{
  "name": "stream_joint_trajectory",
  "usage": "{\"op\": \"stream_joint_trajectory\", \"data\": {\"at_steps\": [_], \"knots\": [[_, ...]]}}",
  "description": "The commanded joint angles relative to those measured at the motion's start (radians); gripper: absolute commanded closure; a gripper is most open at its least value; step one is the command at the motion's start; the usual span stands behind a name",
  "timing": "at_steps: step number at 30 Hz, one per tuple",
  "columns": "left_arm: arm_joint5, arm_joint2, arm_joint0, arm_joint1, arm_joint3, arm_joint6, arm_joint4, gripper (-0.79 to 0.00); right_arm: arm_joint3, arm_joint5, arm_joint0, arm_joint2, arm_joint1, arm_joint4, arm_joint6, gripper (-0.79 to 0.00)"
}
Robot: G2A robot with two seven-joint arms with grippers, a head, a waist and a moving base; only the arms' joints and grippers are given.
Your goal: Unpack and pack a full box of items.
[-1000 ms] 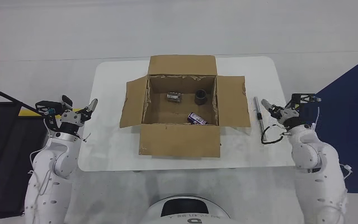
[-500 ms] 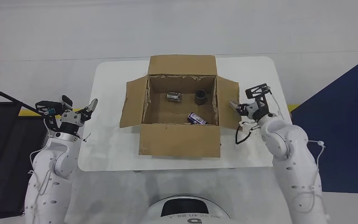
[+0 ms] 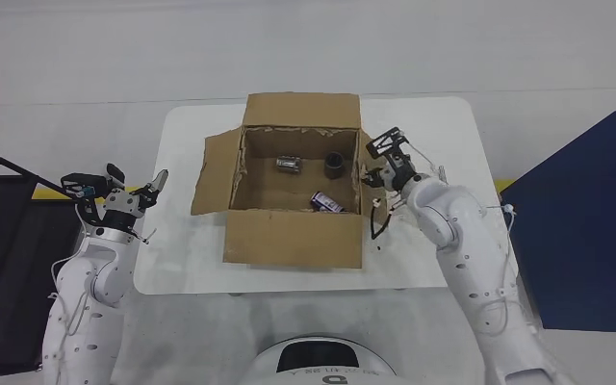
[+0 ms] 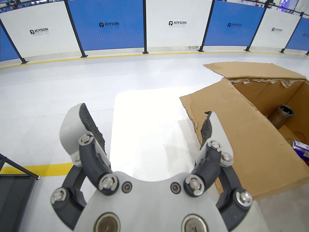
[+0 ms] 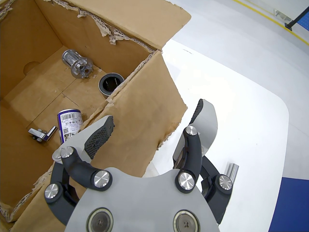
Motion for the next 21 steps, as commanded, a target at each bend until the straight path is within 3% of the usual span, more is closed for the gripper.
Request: {"op": "stream_joint_trajectory", "data": {"at_steps": [1,9,11,21], "knots": [[0.0,0.0,0.0,0.0,0.0,0.0,0.0,-0.785,0.011,0.002,0.021,-0.024,-0.003,0.0,0.007,-0.714],[0.0,0.0,0.0,0.0,0.0,0.0,0.0,-0.785,0.03,0.023,0.09,-0.114,-0.019,-0.01,0.015,-0.742],[0.0,0.0,0.0,0.0,0.0,0.0,0.0,-0.785,0.021,0.037,0.087,-0.112,-0.019,-0.015,0.003,-0.782],[0.0,0.0,0.0,0.0,0.0,0.0,0.0,-0.785,-0.047,0.093,0.025,-0.062,-0.014,-0.005,-0.062,-0.785]]}}
